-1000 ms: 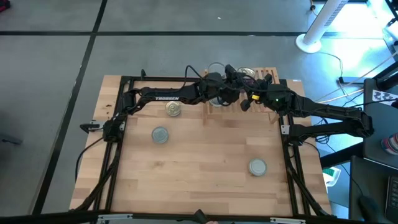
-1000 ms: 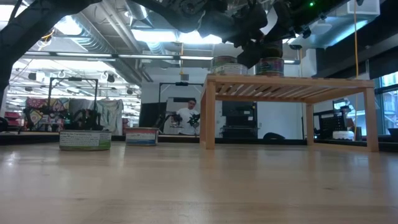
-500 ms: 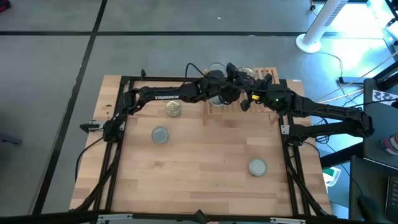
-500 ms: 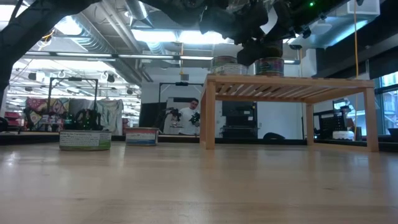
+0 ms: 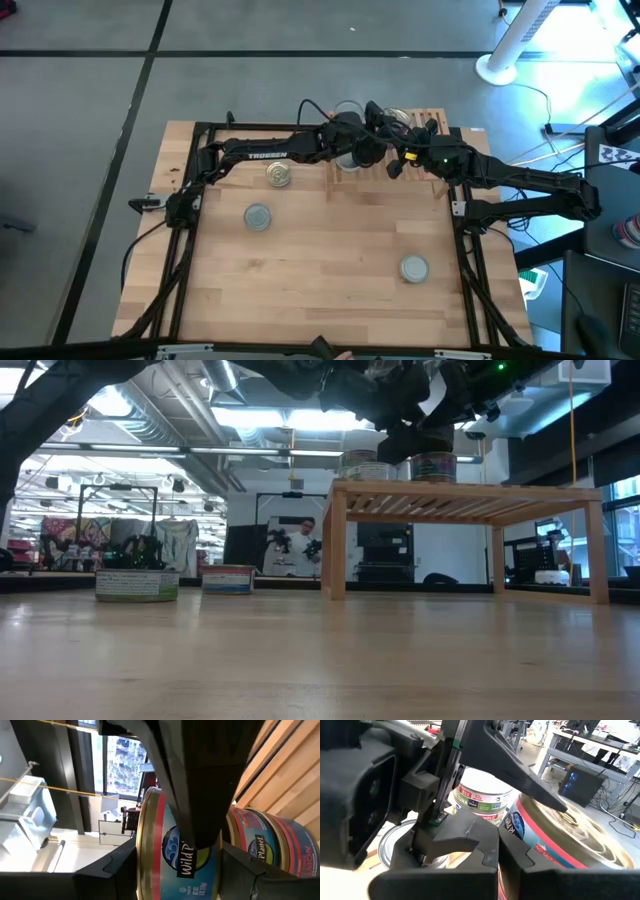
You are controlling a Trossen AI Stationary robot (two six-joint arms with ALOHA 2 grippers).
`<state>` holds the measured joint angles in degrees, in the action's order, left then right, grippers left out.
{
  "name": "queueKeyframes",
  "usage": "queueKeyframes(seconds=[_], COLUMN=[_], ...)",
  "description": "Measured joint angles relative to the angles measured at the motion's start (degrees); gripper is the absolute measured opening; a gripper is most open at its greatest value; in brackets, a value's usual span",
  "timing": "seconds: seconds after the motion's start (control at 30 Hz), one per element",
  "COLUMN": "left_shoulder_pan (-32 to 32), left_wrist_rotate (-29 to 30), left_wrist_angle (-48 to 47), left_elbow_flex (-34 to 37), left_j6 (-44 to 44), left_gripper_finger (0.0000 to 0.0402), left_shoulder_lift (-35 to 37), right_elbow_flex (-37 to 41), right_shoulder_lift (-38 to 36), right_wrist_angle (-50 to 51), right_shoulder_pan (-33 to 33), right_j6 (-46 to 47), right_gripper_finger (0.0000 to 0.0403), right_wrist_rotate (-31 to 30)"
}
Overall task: Stack canned seafood by type on shelf
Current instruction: Stack the blue pink tuna can on top of the blue pink tuna cans on the shelf
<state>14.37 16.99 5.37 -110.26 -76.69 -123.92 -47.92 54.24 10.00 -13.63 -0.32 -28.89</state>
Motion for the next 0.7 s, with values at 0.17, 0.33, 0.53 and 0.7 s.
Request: queueKeyframes(seconds=[0.17, 0.33, 0.53, 0.7], left_shoulder_pan=[0.0, 0.0, -0.3, -0.6], left_wrist_rotate=[0.0, 0.0, 0.3, 0.7], left_wrist_angle=[-0.1, -0.2, -0.2, -0.2], left_elbow_flex=[0.0, 0.0, 0.0, 0.0], left_j6=[0.3, -0.2, 0.6, -0.4], left_gripper_finger=[0.0208, 0.0208, 0.0208, 0.0208], left_shoulder_lift=[0.0, 0.0, 0.0, 0.0], right_elbow_flex=[0.0, 0.0, 0.0, 0.0], right_shoulder_lift=[0.0, 0.0, 0.0, 0.0], right_wrist_angle=[0.0, 0.0, 0.0, 0.0], right_shoulder_pan=[0.0, 0.0, 0.0, 0.0], right_j6=[0.0, 0.0, 0.0, 0.0], right_gripper_finger=[0.0005, 0.0005, 0.0005, 0.0005], right_wrist_rotate=[0.0, 0.0, 0.0, 0.0])
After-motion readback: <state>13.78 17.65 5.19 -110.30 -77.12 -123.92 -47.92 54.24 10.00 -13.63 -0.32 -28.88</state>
